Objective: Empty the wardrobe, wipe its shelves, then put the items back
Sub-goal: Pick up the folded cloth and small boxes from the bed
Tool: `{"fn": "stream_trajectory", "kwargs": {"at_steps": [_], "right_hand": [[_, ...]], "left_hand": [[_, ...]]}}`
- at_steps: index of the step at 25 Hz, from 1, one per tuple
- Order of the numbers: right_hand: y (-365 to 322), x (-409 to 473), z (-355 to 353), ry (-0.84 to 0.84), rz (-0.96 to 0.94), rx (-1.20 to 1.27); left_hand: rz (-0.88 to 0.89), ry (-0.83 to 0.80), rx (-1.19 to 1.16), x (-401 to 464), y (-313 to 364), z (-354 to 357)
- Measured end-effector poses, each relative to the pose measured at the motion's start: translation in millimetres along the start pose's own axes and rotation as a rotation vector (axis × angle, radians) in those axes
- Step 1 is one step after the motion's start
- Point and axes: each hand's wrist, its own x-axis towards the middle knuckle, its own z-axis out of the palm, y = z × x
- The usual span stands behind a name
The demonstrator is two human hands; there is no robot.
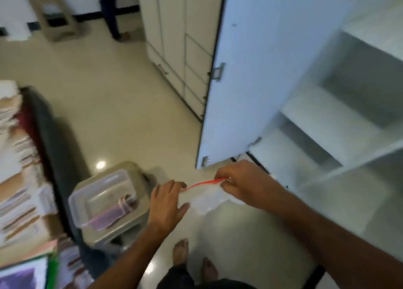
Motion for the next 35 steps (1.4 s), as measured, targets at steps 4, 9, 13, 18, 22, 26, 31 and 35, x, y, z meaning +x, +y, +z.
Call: {"fn": "stream_trajectory", "kwargs": {"at_steps": [4, 9, 13, 18, 22, 26, 31, 35], "right_hand": [[59.8, -56.6, -20.8, 0.063, 0.27, 0.189], [100.7, -108.5, -27.7, 0.262, 0.534, 0.38], [172.3, -143.2, -11.4, 0.368, 0.7, 0.479], [288.5, -169.2, 60.0, 0.42, 1.002, 0.542], [343.5, -136.2, 114.2, 0.324, 0.988, 0.583], [402.1, -86.9, 143.2, 0.245, 1.039, 0.511], [474.0, -37.9, 196.6, 0.189, 1.187, 0.336], [549.5, -3.3, 204.6, 0.223, 1.222, 0.15]], "left_hand": [[0.302, -0.25, -0.202, 57.8, 31.3, 19.3], [0.476, -0.307, -0.209, 93.4, 97.5, 65.7], [0.542, -0.206, -0.173, 146.2, 129.6, 85.8], [0.884, -0.262, 0.1, 224.3, 217.1, 95.4], [0.753, -0.571, 0.373, 283.0, 240.7, 125.1], [0.654, -0.57, 0.498, 353.8, 243.8, 186.4], [0.613, -0.703, 0.556, 421.3, 244.6, 314.9], [0.577, -0.614, 0.387, 489.6, 267.0, 396.4]]}}
